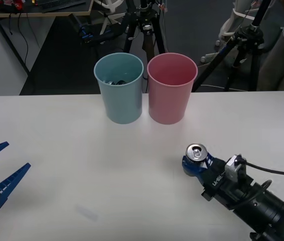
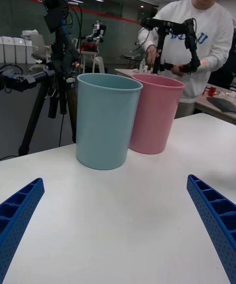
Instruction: Grasp the object on the table and drop it into the matching bin: aluminum can to the light blue bin, PET bottle to the pink bin.
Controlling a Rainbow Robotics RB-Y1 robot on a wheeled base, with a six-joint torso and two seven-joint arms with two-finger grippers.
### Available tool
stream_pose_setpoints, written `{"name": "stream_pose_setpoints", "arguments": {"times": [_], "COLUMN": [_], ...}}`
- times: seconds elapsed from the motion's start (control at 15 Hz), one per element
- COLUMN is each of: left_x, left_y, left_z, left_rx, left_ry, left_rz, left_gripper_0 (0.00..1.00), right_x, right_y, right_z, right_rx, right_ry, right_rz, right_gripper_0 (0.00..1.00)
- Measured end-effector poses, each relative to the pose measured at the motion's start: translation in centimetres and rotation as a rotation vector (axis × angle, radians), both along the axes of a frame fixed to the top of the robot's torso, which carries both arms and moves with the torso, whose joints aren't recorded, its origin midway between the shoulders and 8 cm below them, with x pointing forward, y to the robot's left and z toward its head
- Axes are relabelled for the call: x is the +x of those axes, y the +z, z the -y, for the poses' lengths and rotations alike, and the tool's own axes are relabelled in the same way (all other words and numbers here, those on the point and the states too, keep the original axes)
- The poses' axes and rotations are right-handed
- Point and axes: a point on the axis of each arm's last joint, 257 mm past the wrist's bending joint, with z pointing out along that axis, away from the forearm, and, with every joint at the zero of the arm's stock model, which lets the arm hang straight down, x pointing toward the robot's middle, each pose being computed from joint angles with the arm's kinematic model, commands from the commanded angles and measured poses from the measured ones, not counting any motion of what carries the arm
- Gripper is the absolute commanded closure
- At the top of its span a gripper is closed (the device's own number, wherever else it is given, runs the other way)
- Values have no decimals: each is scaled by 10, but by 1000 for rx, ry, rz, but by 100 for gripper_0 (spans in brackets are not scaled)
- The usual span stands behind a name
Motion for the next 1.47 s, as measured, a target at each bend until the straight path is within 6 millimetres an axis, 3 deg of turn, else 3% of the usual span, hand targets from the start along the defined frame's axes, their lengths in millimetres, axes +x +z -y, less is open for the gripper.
{"name": "stream_pose_setpoints", "arguments": {"times": [0.4,0.6,0.8,1.13,1.47], "left_x": [0,0,0,0,0], "left_y": [0,0,0,0,0], "left_z": [0,0,0,0,0], "left_rx": [0,0,0,0,0], "left_ry": [0,0,0,0,0], "left_rz": [0,0,0,0,0], "left_gripper_0": [0,0,0,0,0], "right_x": [-3,1,8,44,105], "right_y": [92,122,150,181,195], "right_z": [-6,-7,-23,-65,-109], "right_rx": [111,150,192,249,280], "right_ry": [-40,-60,-36,-53,-51], "right_rz": [56,75,106,144,146], "right_gripper_0": [100,100,100,100,100]}}
